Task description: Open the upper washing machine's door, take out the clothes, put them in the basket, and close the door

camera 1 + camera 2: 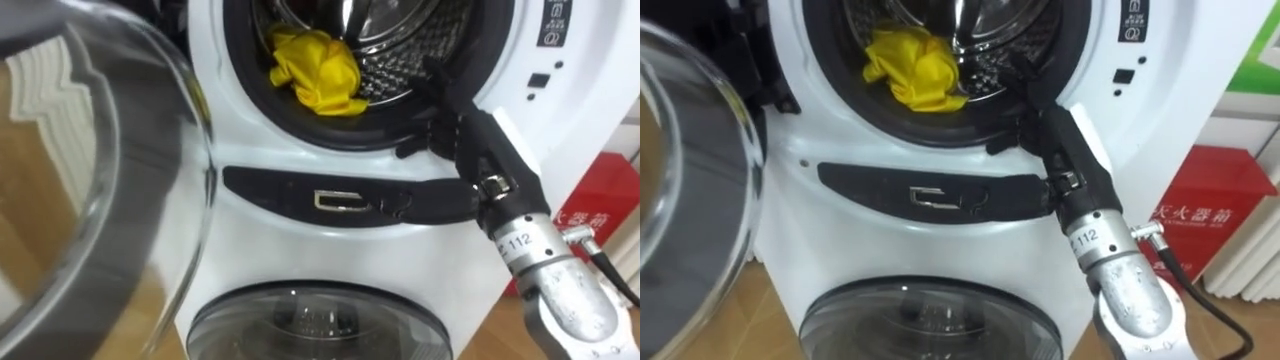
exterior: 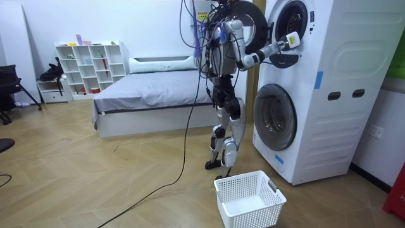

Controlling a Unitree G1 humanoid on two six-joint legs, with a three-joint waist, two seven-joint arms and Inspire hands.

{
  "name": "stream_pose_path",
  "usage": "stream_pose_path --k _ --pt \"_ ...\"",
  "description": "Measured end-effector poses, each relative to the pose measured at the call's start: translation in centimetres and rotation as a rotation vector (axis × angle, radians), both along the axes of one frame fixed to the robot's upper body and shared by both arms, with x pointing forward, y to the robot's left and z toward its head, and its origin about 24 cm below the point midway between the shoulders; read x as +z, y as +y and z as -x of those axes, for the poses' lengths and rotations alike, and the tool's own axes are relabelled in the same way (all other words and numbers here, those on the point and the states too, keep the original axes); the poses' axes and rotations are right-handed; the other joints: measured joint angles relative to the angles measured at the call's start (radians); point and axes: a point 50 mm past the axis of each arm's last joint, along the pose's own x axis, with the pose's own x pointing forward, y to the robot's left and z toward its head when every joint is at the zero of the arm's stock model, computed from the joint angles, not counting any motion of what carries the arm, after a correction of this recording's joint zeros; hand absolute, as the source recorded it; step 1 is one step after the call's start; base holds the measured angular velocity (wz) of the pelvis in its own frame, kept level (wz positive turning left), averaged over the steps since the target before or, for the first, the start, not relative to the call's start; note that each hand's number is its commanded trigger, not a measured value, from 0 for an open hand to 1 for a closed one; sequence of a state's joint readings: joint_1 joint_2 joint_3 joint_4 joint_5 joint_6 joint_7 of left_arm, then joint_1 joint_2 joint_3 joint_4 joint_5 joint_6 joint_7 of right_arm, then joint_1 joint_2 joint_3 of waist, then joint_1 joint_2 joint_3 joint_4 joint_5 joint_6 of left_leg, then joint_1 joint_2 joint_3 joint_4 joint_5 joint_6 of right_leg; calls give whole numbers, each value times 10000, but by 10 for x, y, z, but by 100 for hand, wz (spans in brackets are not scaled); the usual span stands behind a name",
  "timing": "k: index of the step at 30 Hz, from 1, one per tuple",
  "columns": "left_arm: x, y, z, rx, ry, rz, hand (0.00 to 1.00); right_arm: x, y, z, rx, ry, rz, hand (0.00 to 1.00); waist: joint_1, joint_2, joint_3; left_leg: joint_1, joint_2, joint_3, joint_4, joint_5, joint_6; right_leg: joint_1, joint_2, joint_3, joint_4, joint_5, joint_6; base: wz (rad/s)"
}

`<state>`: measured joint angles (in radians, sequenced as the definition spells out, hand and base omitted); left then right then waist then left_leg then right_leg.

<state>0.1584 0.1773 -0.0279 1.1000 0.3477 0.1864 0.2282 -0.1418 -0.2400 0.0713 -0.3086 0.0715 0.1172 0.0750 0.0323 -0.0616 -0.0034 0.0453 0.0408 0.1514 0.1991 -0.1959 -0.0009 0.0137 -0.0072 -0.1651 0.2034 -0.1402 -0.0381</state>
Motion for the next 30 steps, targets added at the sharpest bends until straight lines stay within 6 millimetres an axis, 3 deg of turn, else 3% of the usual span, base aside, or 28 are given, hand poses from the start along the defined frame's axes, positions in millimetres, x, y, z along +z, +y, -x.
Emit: stream_pose_path --k 8,18,25,27,30 --pt "0 1 5 29 18 13 0 18 1 9 791 -157 960 0 35 -26 -24 72 77 248 -202 50 -78 -187 126 233 -7 -32 -71 -8" --pt "0 3 9 -129 43 -43 0 23 5 2 1143 388 927 0 69 -327 -50 35 134 144 -154 110 -172 -277 166 201 39 -74 -207 -2" --pt "1 4 8 -89 126 -110 0 23 7 2 1445 503 875 0 316 -343 -49 36 219 107 -127 157 -251 -255 254 184 20 -38 -310 0" --pt "1 4 8 -92 121 -118 0 32 20 0 2164 209 707 0 335 -339 -47 26 241 77 -124 178 -286 -249 270 148 15 -32 -346 6" --pt "1 5 5 -114 52 -132 0 60 47 2 4129 -870 -263 0 627 -346 -49 36 224 -180 -110 192 -309 -111 258 -56 -117 -53 -372 26"
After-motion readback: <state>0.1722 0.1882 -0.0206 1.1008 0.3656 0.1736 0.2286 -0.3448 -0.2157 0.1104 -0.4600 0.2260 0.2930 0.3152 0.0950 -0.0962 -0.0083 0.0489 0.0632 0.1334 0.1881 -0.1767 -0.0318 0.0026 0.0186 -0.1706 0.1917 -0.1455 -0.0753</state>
